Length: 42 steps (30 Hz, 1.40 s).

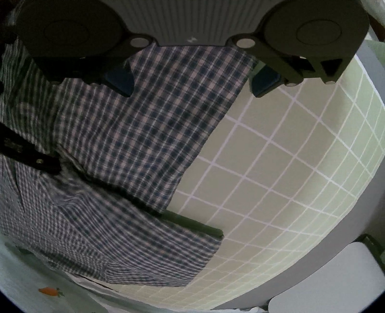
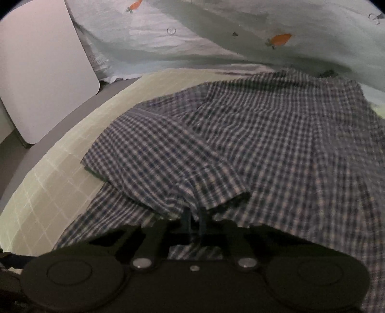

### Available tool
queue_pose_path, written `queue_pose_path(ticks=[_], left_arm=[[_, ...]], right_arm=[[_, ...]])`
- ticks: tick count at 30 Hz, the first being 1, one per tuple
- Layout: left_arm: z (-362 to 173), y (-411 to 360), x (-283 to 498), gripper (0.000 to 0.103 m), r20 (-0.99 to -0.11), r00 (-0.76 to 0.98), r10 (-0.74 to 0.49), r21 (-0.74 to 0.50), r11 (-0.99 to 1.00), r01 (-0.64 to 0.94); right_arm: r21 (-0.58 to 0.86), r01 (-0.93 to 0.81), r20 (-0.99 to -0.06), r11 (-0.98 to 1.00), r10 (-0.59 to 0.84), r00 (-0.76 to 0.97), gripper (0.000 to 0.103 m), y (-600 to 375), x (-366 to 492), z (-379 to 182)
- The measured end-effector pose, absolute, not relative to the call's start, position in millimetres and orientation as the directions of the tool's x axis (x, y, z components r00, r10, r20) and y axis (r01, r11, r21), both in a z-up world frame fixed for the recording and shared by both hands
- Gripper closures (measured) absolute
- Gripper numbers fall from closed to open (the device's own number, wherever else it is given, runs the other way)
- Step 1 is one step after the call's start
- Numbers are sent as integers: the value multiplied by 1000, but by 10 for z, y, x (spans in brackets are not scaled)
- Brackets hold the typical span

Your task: Fold clothes

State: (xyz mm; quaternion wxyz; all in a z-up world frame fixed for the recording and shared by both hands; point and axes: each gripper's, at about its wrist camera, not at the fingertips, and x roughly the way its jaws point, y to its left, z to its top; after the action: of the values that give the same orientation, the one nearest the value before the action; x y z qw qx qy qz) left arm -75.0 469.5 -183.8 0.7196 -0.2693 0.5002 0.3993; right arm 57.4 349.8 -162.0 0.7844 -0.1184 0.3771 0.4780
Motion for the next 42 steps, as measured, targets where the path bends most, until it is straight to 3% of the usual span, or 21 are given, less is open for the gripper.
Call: queue_pose_path(ticks=[5,11,17,22,31,38,40,42], left_arm=[[-1723,4665,-716,0,-928,179,327,-4,473,-881],[-1570,4257,-414,0,-902,257,347,-35,534,-845],[-1724,3623,-46,0,-916,277,291,-35,630,-776],[-1833,3238,112,0,-910,248,331,49,681,-731],[-1847,3164,-68,0,-918,236,319,11,615,-788],[-1863,3125,-96,0,-907,244,343,15,606,-795],[-1862,3122,-110,0,-906,252,339,12,617,-787],[-1860,3115,-131,0,-907,267,327,4,639,-769]], right_arm=[[168,-820,-651,548,686,324,98,3171,709,-1339],[177,-763,-581,621,692,428,98,2515,1054,-1037],[139,-726,-597,674,641,481,98,1925,1398,-1099],[134,-751,-639,646,636,433,98,1659,1542,-1304],[87,-674,-549,734,599,582,99,1248,1983,-1121],[56,-524,-665,850,424,615,98,991,2144,-1410],[26,-508,-679,861,388,623,94,1000,2077,-1410],[30,-503,-672,864,390,630,68,1019,1988,-1343]])
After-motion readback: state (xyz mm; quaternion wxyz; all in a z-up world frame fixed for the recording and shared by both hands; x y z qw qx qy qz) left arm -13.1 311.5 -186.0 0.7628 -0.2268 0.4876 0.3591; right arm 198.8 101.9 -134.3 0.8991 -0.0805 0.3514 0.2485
